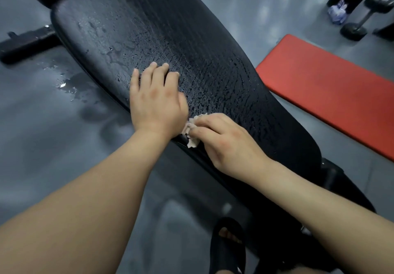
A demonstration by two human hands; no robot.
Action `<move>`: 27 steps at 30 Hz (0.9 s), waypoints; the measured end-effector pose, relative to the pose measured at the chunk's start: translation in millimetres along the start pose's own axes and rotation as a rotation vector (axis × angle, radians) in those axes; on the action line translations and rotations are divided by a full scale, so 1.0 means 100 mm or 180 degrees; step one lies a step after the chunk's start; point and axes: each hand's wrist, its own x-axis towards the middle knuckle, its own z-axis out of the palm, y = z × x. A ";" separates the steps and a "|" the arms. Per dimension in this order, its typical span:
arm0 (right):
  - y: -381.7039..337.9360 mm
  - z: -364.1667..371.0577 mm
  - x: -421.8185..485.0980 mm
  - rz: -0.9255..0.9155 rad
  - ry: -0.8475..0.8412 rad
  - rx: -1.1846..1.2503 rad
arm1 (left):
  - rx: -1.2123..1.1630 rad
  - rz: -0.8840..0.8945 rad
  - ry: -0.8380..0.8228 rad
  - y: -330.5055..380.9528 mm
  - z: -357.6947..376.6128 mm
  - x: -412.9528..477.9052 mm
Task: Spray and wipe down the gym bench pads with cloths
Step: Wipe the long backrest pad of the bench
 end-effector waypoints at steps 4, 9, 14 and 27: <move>-0.01 -0.08 -0.29 0.0065 -0.0152 -0.0044 | -0.0063 0.0019 -0.0041 -0.01 0.00 -0.01; -0.05 -0.15 -0.49 0.0080 -0.0214 0.0011 | -0.0052 -0.0015 -0.0014 0.00 0.01 0.00; -0.04 -0.01 -0.19 0.0027 -0.0083 0.0025 | -0.0048 0.0023 -0.0038 0.00 0.01 0.00; 0.27 -0.33 -0.88 0.0231 -0.0231 0.0047 | 0.0051 -0.0004 -0.0134 0.06 -0.02 -0.01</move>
